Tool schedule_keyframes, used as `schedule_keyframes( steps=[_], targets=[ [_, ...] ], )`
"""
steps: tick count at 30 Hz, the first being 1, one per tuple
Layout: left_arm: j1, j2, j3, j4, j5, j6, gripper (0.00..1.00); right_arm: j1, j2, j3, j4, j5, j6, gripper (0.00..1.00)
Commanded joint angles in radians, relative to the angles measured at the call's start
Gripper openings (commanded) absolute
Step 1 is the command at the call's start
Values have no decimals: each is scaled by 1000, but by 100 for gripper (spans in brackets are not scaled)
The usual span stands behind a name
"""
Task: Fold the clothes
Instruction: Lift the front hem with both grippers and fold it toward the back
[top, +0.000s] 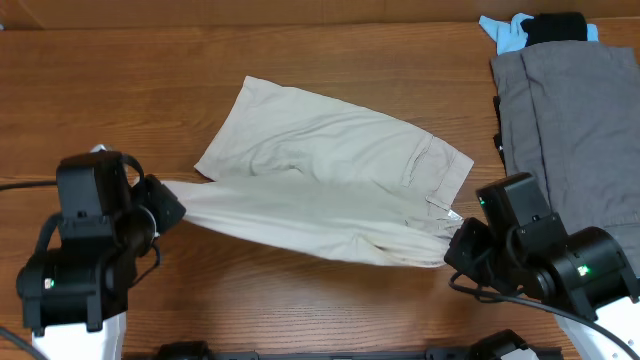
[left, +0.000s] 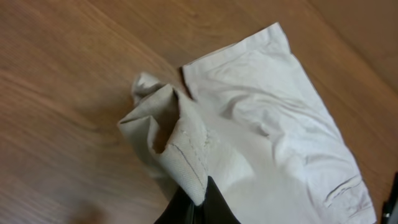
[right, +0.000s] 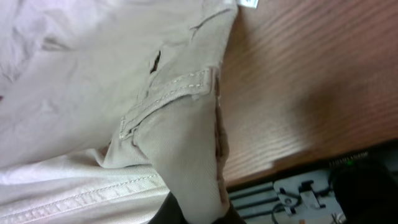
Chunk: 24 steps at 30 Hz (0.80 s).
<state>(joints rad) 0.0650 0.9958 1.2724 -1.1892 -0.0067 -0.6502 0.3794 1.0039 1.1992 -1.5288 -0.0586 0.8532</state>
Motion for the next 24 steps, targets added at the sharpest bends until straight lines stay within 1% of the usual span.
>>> schedule_keyframes(
  steps=[1,4,8,11,13,16,19,21,24],
  targets=[
    [11,60,9,74,-77,30,4,-21,18,-1,23,175,15,4],
    [-15,140,4,166,-57,30,4,-43,60,-27,70,182,15,4],
    [-77,278,4,335,-52,31,4,-93,124,-71,138,190,12,4],
    [-127,391,4,491,-55,53,4,-145,187,-104,209,190,-3,4],
    [-157,496,4,639,-55,52,4,-187,245,-116,281,190,-34,4],
    [-188,607,4,800,-55,48,4,-238,322,-117,377,190,-75,4],
    [-205,694,4,923,-51,34,4,-276,398,-117,468,190,-100,4],
    [-211,737,4,984,-50,13,4,-294,450,-117,521,189,-103,4],
    [-218,802,4,1073,-48,13,4,-307,534,-117,614,185,-129,4]
  ],
)
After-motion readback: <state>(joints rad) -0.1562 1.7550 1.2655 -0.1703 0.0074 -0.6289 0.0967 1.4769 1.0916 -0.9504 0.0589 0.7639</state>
